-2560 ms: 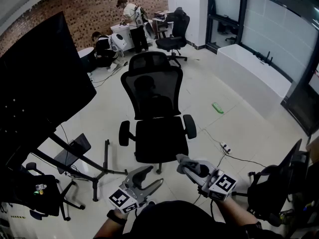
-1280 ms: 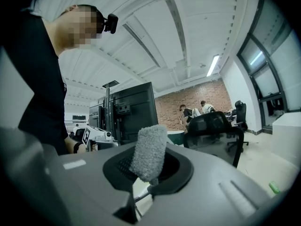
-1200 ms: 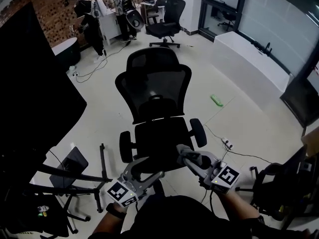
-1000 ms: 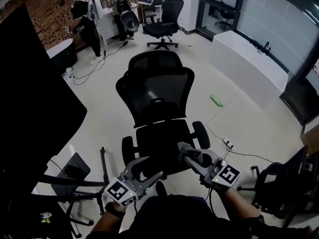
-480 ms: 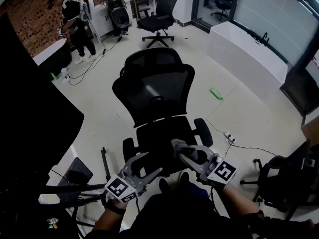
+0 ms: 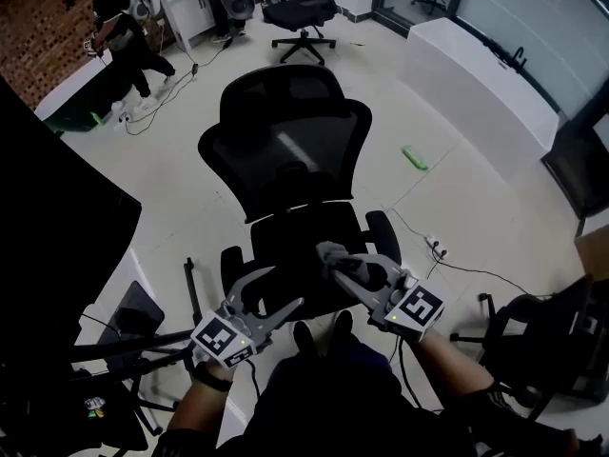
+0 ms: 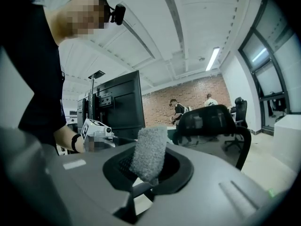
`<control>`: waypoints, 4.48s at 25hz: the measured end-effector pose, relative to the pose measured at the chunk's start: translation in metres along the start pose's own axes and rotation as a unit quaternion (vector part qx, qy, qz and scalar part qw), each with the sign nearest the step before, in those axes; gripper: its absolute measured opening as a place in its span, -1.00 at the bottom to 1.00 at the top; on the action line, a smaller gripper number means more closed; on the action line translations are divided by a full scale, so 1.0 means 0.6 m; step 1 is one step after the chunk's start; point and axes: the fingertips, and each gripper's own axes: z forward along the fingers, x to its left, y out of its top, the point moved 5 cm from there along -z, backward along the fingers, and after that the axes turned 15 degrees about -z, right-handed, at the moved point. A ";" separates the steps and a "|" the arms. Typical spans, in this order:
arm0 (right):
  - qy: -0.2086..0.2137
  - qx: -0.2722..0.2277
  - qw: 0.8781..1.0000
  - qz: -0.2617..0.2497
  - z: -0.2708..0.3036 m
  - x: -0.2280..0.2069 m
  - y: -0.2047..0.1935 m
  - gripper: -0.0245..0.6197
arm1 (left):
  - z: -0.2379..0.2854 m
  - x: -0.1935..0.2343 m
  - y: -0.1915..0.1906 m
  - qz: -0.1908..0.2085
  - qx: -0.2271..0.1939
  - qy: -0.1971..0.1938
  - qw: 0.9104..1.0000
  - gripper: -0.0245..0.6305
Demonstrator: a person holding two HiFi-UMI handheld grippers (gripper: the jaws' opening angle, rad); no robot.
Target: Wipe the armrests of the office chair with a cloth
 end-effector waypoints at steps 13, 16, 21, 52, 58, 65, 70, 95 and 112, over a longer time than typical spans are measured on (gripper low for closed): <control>-0.024 0.105 0.994 -0.011 0.001 -0.175 -0.205 -0.81 | 0.172 0.128 -0.064 -0.043 0.049 0.004 0.998 -0.02; -0.024 0.148 0.989 -0.018 -0.003 -0.220 -0.272 -0.81 | 0.220 0.166 -0.098 -0.044 0.074 0.007 0.996 -0.02; -0.025 0.208 0.978 -0.008 -0.018 -0.271 -0.376 -0.80 | 0.284 0.208 -0.168 -0.066 0.125 0.017 0.990 0.01; 0.103 0.417 0.903 -0.024 0.009 -0.392 -0.781 -0.81 | 0.456 0.340 -0.440 -0.163 0.246 0.057 0.954 0.05; 0.096 0.414 0.905 0.000 -0.043 -0.361 -0.780 -0.81 | 0.478 0.314 -0.451 -0.159 0.257 0.038 0.952 0.06; 0.080 0.407 0.910 0.001 -0.117 -0.282 -0.773 -0.81 | 0.479 0.276 -0.473 -0.158 0.274 0.015 0.949 0.06; 0.078 0.411 0.908 0.001 -0.157 -0.231 -0.776 -0.81 | 0.464 0.249 -0.489 -0.160 0.281 0.007 0.946 0.06; 0.070 0.409 0.910 0.006 -0.130 -0.111 -0.706 -0.81 | 0.320 0.238 -0.457 -0.173 0.237 0.025 0.956 0.06; 0.194 0.321 0.924 -0.079 0.286 -0.019 -0.587 -0.81 | 0.029 0.388 -0.348 -0.187 0.117 0.158 0.962 0.06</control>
